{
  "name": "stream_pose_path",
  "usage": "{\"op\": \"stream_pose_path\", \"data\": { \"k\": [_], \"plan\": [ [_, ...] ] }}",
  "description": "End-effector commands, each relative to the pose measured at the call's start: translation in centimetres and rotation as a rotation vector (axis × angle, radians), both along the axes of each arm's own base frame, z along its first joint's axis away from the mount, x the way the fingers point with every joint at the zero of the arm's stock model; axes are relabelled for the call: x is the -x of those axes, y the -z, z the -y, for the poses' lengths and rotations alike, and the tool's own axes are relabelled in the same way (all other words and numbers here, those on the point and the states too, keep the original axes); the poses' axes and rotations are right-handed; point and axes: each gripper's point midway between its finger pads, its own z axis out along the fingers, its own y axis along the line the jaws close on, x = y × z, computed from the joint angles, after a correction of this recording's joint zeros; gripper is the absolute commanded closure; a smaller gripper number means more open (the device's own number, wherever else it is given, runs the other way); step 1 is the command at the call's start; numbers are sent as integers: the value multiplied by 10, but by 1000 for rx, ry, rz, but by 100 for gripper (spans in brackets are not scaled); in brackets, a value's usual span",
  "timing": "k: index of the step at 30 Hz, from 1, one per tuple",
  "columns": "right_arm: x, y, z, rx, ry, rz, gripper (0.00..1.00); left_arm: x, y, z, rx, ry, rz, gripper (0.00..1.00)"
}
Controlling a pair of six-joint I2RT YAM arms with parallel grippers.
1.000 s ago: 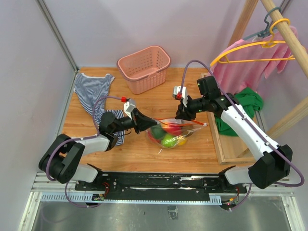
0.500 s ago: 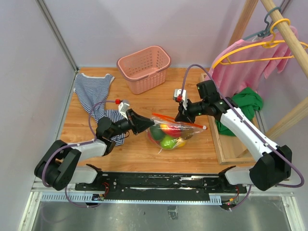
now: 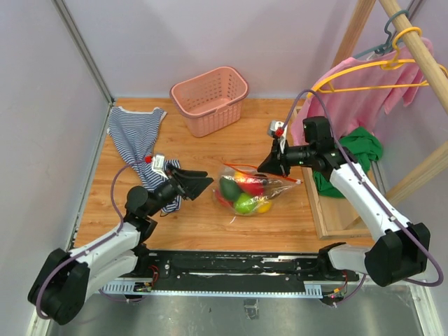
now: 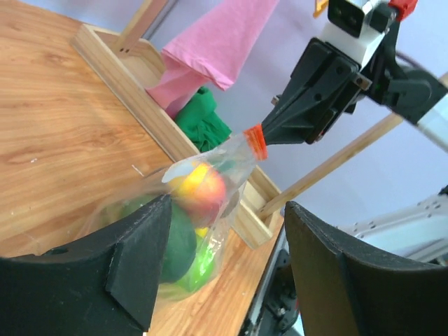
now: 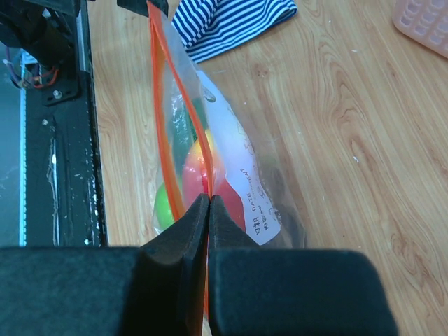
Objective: Open the zip-top bag and remove the fake food
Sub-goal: Open the zipper of the food storage bag at the center of the board.
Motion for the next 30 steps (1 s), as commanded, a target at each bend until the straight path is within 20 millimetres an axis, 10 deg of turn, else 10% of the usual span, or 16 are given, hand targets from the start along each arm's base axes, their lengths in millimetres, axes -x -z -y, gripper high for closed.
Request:
{"op": "stream_pose_path", "data": {
  "k": [1,12,30],
  "plan": [
    [2,-23,1,-90,-5,3,99,-5,12,-16,80,-103,-192,30],
    [-10,-40,13,-113,53,27,99,4,74,-16,69,-96,-500,68],
    [-23,-66,51,-121,177,109,99,-25,94,61,-60,141,-526,72]
  ]
}}
